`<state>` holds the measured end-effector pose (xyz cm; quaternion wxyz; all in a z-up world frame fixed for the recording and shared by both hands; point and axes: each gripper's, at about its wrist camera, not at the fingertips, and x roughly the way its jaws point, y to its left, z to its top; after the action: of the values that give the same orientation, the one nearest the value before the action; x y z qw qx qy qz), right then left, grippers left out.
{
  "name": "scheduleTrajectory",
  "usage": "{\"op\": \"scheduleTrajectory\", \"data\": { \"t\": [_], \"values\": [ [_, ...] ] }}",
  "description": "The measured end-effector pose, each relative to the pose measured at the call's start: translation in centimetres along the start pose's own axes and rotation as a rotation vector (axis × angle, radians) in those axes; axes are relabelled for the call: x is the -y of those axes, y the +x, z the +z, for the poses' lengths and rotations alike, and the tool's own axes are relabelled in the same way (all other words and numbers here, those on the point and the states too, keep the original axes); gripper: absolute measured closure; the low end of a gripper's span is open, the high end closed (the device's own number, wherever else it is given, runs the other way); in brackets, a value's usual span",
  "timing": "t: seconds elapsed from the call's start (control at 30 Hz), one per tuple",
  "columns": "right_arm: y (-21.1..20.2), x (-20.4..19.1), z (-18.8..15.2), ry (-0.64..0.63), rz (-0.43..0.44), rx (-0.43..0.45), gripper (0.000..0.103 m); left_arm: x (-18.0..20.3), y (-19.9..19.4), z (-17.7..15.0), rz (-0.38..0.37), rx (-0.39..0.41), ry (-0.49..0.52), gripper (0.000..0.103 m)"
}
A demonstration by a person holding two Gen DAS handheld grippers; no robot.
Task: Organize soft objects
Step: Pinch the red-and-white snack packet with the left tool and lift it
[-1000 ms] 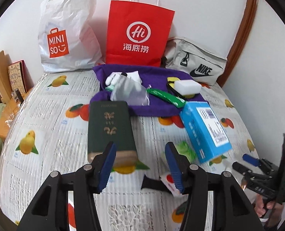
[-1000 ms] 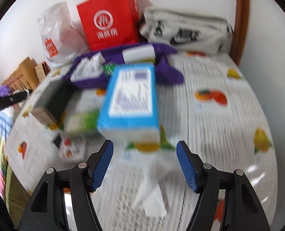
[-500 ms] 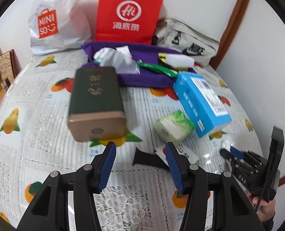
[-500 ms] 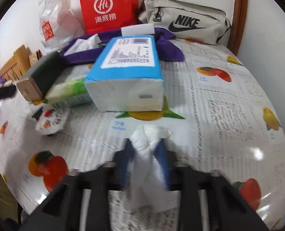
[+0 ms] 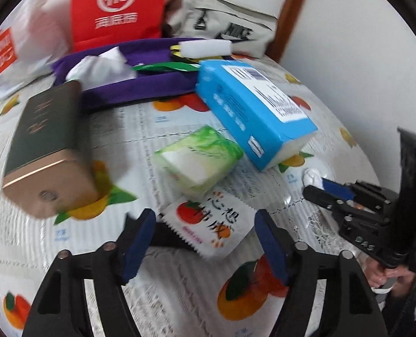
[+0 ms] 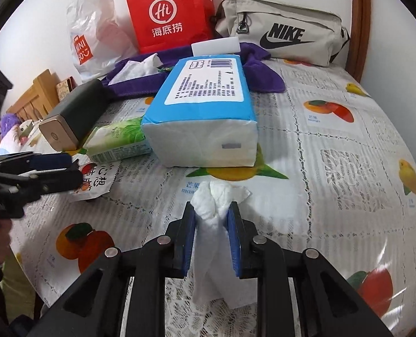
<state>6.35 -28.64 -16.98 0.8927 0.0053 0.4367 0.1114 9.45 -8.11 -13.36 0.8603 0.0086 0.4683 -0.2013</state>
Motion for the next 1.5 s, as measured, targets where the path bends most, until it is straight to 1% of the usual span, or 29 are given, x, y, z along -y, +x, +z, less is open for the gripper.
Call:
{"op": "scheduleTrajectory", "data": {
  "t": [0.1,0.13,0.2,0.33,0.37,0.4,0.5,0.53,0.57,0.63,0.7,0.73,0.77,0.8,0.83,0.87,1.07,1.17,1.23,1.3,1.33,1.37,1.43,1.5],
  "values": [
    [-0.2,0.1,-0.3,-0.014,-0.002,-0.003,0.080,0.8,1.5,0.0,0.043,-0.022,0.050,0.031],
    [-0.3,0.1,-0.3,-0.017,-0.001,-0.005,0.080,1.0,1.8,-0.1,0.053,-0.020,0.064,0.031],
    [-0.3,0.2,-0.3,-0.014,0.012,-0.013,0.080,1.5,2.0,-0.2,0.061,-0.010,0.099,0.025],
    [-0.4,0.3,-0.3,-0.013,0.017,-0.017,0.080,2.4,2.1,-0.8,0.110,0.008,0.150,0.027],
    [-0.3,0.3,-0.3,-0.014,0.017,-0.017,0.080,2.5,2.0,-1.0,0.109,0.017,0.154,0.032],
    [-0.3,0.3,-0.3,-0.013,0.016,-0.016,0.080,2.5,1.7,-1.2,0.100,0.026,0.154,0.042],
    [-0.3,0.2,-0.4,-0.011,0.012,-0.014,0.080,2.2,1.2,-1.5,0.089,0.039,0.151,0.052],
    [-0.3,0.1,-0.4,-0.012,0.010,-0.013,0.080,2.1,1.3,-1.4,0.093,0.044,0.146,0.061],
    [-0.3,0.1,-0.4,-0.011,0.009,-0.012,0.080,1.7,1.0,-1.4,0.082,0.047,0.125,0.063],
    [-0.4,0.1,-0.4,-0.010,0.009,-0.014,0.080,1.1,0.7,-1.3,0.039,0.051,0.096,0.064],
    [-0.5,0.0,-0.4,-0.008,0.013,-0.016,0.080,0.8,0.3,-1.4,0.033,0.063,0.081,0.070],
    [-0.5,-0.1,-0.4,-0.006,0.015,-0.017,0.080,0.6,0.0,-1.4,0.020,0.070,0.074,0.071],
    [-0.6,-0.1,-0.4,-0.006,0.014,-0.018,0.080,0.5,-0.4,-1.4,0.004,0.076,0.068,0.075],
    [-0.7,-0.2,-0.4,-0.007,0.012,-0.018,0.080,0.3,-0.9,-1.4,-0.006,0.085,0.058,0.088],
    [-0.7,-0.3,-0.4,-0.006,0.011,-0.018,0.080,0.1,-1.2,-1.5,-0.016,0.085,0.054,0.096],
    [-0.8,-0.4,-0.4,-0.005,0.014,-0.017,0.080,-0.1,-1.5,-1.5,-0.023,0.085,0.048,0.097],
    [-0.6,-1.3,-0.6,-0.014,0.019,-0.021,0.080,-1.6,-2.4,-1.8,-0.021,0.095,-0.010,0.097],
    [-0.5,-1.5,-0.5,-0.026,0.015,-0.025,0.080,-1.1,-2.7,-1.9,-0.048,0.094,0.005,0.097],
    [-0.7,-1.4,-0.5,-0.020,0.019,-0.025,0.080,-0.4,-2.8,-1.9,-0.071,0.099,0.017,0.088],
    [-1.0,-1.1,-0.6,-0.011,0.021,-0.022,0.080,0.8,-2.4,-1.8,-0.071,0.100,0.050,0.059],
    [-1.1,-1.0,-0.6,-0.009,0.019,-0.022,0.080,1.2,-2.1,-1.9,-0.068,0.101,0.065,0.055],
    [-1.3,-0.8,-0.7,-0.009,0.016,-0.021,0.080,1.7,-1.8,-1.9,-0.074,0.098,0.083,0.054],
    [-1.8,-0.4,-0.9,-0.010,0.011,-0.016,0.080,2.6,-1.0,-2.0,-0.106,0.081,0.110,0.053],
    [-2.1,0.1,-1.4,-0.010,0.005,-0.026,0.080,3.3,-0.3,-2.1,-0.108,0.075,0.136,0.044]
  ]
}}
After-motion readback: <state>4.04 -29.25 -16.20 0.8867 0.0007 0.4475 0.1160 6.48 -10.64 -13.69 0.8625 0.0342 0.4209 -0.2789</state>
